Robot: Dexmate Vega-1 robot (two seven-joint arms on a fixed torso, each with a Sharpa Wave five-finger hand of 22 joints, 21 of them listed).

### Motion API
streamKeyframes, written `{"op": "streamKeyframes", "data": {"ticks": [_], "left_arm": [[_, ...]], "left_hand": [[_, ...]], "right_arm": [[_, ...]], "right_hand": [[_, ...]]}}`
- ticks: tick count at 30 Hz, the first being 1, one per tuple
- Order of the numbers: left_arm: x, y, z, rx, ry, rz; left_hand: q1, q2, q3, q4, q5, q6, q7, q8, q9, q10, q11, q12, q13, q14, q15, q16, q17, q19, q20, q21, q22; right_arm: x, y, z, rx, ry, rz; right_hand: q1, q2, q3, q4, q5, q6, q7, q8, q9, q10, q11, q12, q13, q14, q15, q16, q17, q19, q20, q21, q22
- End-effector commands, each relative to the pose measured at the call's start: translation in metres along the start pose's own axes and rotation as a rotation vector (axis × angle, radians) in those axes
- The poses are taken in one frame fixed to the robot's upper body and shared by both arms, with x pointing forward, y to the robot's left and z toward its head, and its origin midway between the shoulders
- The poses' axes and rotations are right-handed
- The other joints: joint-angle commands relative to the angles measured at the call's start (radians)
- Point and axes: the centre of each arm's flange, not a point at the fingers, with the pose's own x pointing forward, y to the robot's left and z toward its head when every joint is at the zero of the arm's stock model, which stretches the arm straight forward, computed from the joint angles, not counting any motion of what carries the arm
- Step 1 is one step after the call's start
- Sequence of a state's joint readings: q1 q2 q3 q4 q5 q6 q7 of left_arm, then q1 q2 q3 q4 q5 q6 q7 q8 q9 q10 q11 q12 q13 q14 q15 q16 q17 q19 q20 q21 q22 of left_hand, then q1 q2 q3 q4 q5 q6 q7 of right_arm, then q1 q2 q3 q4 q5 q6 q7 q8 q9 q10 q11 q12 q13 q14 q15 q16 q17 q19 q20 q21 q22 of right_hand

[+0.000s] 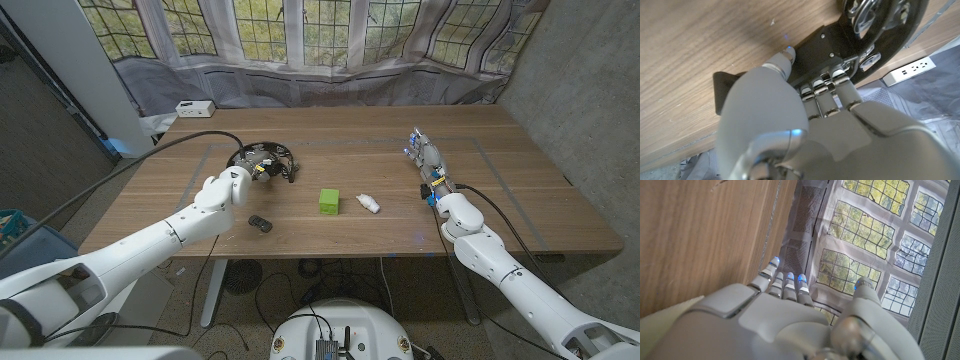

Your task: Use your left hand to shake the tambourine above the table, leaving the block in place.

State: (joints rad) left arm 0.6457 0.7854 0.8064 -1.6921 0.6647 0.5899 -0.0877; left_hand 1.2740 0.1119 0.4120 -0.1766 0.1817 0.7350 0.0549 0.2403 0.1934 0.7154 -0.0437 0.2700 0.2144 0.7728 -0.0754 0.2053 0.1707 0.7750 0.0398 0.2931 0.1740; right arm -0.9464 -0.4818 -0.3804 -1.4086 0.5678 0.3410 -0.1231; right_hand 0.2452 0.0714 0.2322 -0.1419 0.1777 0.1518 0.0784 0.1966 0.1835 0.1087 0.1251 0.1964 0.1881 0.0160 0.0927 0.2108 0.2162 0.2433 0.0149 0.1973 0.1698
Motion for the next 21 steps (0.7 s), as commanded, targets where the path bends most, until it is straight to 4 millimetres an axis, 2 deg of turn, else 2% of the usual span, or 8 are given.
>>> {"op": "streamKeyframes", "data": {"ticks": [1,2,6,7,9,12,14,21], "left_arm": [[0.000,-0.004,-0.001,-0.103,0.007,0.010],[-0.001,-0.003,-0.001,-0.119,0.012,0.010],[-0.001,-0.001,-0.001,-0.147,0.023,0.012],[-0.002,-0.001,-0.001,-0.151,0.027,0.013],[-0.002,0.000,-0.001,-0.158,0.030,0.016],[-0.003,0.003,-0.001,-0.164,0.035,0.025],[-0.004,0.006,-0.001,-0.166,0.036,0.032],[-0.011,0.020,-0.003,-0.156,0.041,0.076]], "left_hand": [[0.037,0.015,0.035,0.007,0.003,0.087,0.014,0.014,0.004,0.096,0.002,0.020,0.004,0.119,-0.042,0.017,0.003,0.107,-0.037,0.039,0.006],[0.039,0.016,0.040,0.008,0.003,0.105,0.008,0.016,0.004,0.110,-0.004,0.021,0.004,0.140,-0.050,0.018,0.003,0.131,-0.041,0.049,0.007],[0.044,0.019,0.062,0.010,0.001,0.165,0.023,0.023,0.008,0.173,0.004,0.027,0.006,0.219,-0.062,0.017,0.001,0.222,-0.054,0.084,0.007],[0.045,0.021,0.067,0.010,0.001,0.169,0.024,0.021,0.009,0.185,-0.007,0.030,0.009,0.231,-0.064,0.015,0.001,0.242,-0.062,0.093,0.008],[0.045,0.023,0.074,0.012,0.000,0.188,0.029,0.024,0.012,0.206,0.005,0.036,0.017,0.256,-0.063,0.016,0.002,0.264,-0.067,0.102,0.008],[0.045,0.027,0.082,0.014,-0.001,0.206,0.034,0.027,0.015,0.231,-0.004,0.046,0.029,0.285,-0.059,0.017,0.003,0.275,-0.069,0.108,0.007],[0.045,0.026,0.087,0.014,-0.003,0.216,0.035,0.029,0.018,0.231,0.021,0.048,0.039,0.300,-0.063,0.015,0.003,0.282,-0.070,0.111,0.008],[0.044,0.025,0.092,0.014,-0.005,0.227,0.034,0.029,0.020,0.239,0.019,0.054,0.055,0.324,-0.068,0.013,0.003,0.289,-0.070,0.116,0.008]], "right_arm": [[-0.003,-0.002,-0.004,0.010,0.011,-0.005],[-0.005,-0.002,-0.005,0.009,0.011,-0.004],[-0.007,-0.004,-0.004,0.006,0.013,-0.005],[-0.008,-0.004,-0.004,0.008,0.013,-0.007],[-0.008,-0.004,-0.003,0.010,0.016,-0.008],[-0.009,-0.005,-0.003,0.007,0.014,-0.006],[-0.009,-0.005,-0.002,0.000,0.010,-0.003],[-0.009,-0.007,-0.002,-0.001,0.005,0.000]], "right_hand": [[0.011,0.003,0.004,0.004,-0.001,0.003,-0.007,-0.002,0.004,0.003,-0.001,0.005,0.005,0.007,0.006,0.006,0.003,0.006,0.008,0.000,0.004],[0.011,0.003,0.004,0.004,-0.001,0.003,-0.007,-0.002,0.004,0.003,-0.001,0.005,0.005,0.007,0.006,0.006,0.003,0.006,0.007,0.000,0.004],[0.011,0.003,0.004,0.004,-0.001,0.003,-0.007,-0.002,0.004,0.003,-0.003,0.005,0.005,0.007,0.006,0.006,0.003,0.006,0.008,0.000,0.004],[0.011,0.003,0.004,0.004,-0.001,0.003,-0.008,-0.002,0.004,0.003,-0.003,0.005,0.005,0.007,0.006,0.006,0.003,0.006,0.008,0.000,0.004],[0.011,0.003,0.004,0.005,-0.001,0.003,-0.008,-0.002,0.004,0.002,-0.003,0.004,0.005,0.008,0.006,0.006,0.003,0.006,0.008,0.000,0.004],[0.011,0.004,0.004,0.005,-0.001,0.003,-0.009,-0.002,0.004,0.002,-0.003,0.004,0.005,0.008,0.006,0.006,0.003,0.006,0.009,0.000,0.004],[0.011,0.004,0.003,0.005,-0.001,0.003,-0.009,-0.002,0.004,0.003,-0.003,0.004,0.005,0.009,0.006,0.006,0.004,0.006,0.009,0.000,0.004],[0.011,0.003,0.003,0.005,-0.001,0.003,-0.009,-0.002,0.004,0.002,-0.003,0.004,0.005,0.009,0.005,0.007,0.004,0.007,0.009,0.000,0.004]]}}
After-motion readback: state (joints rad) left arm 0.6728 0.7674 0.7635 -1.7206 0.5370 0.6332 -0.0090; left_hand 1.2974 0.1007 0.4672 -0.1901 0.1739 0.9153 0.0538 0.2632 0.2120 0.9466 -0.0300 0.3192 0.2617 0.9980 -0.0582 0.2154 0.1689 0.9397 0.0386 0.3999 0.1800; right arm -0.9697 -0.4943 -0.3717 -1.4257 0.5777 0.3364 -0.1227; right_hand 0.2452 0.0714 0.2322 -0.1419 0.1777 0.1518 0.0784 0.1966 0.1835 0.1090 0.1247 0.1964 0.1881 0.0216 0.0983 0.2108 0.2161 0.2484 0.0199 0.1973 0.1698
